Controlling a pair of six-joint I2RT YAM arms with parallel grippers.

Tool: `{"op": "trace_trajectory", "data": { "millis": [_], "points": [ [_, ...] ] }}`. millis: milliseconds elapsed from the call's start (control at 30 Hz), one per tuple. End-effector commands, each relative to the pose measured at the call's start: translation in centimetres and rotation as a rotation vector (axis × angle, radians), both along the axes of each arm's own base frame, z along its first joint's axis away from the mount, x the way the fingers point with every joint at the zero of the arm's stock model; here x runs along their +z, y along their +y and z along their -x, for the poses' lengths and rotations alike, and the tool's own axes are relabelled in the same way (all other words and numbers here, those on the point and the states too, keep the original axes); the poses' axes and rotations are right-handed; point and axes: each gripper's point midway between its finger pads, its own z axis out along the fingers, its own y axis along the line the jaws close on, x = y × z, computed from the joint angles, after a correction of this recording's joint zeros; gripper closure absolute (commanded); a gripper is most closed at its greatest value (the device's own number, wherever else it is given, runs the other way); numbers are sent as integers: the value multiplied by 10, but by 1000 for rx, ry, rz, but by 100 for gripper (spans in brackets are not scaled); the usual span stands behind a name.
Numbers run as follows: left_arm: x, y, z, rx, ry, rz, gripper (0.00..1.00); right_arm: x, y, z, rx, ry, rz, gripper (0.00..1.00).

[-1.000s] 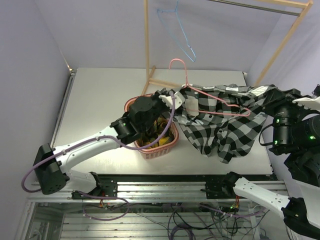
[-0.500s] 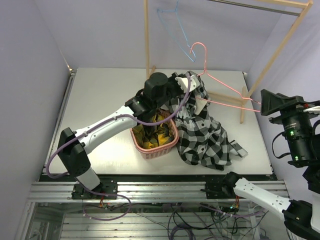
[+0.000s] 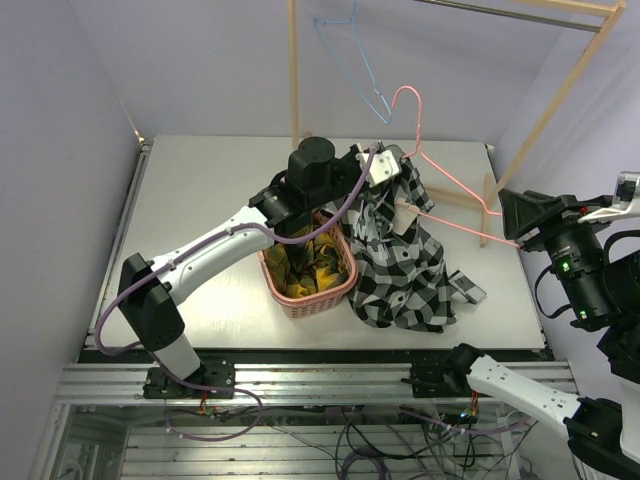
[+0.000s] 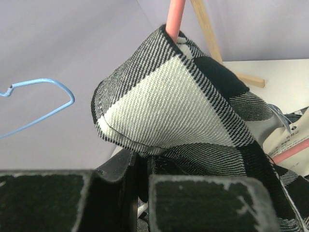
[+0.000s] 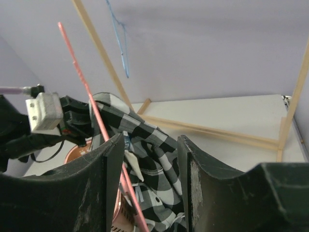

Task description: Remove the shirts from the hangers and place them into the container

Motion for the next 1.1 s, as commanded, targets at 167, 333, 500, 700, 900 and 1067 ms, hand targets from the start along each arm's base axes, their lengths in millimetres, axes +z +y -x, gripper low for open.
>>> {"op": "trace_trajectory", "data": {
  "millis": [167, 333, 500, 700, 900, 1067],
  "points": [
    [8, -8, -4, -24, 2, 34, 93, -5, 26, 9, 154, 37, 40, 47],
    [3, -6, -4, -22, 8, 35, 93, -18, 32, 4, 166, 93, 88, 47],
    [5, -4, 0, -32, 9, 38, 93, -32, 44, -4, 190, 140, 139, 46],
    [5, -1, 5, -41, 14, 45, 93, -40, 63, -10, 252, 164, 182, 55],
    [4, -1, 6, -43, 16, 43, 93, -45, 74, -11, 298, 193, 205, 72],
    [10, -1, -2, -11, 4, 63, 93, -46, 74, -6, 313, 204, 201, 77]
  ]
}}
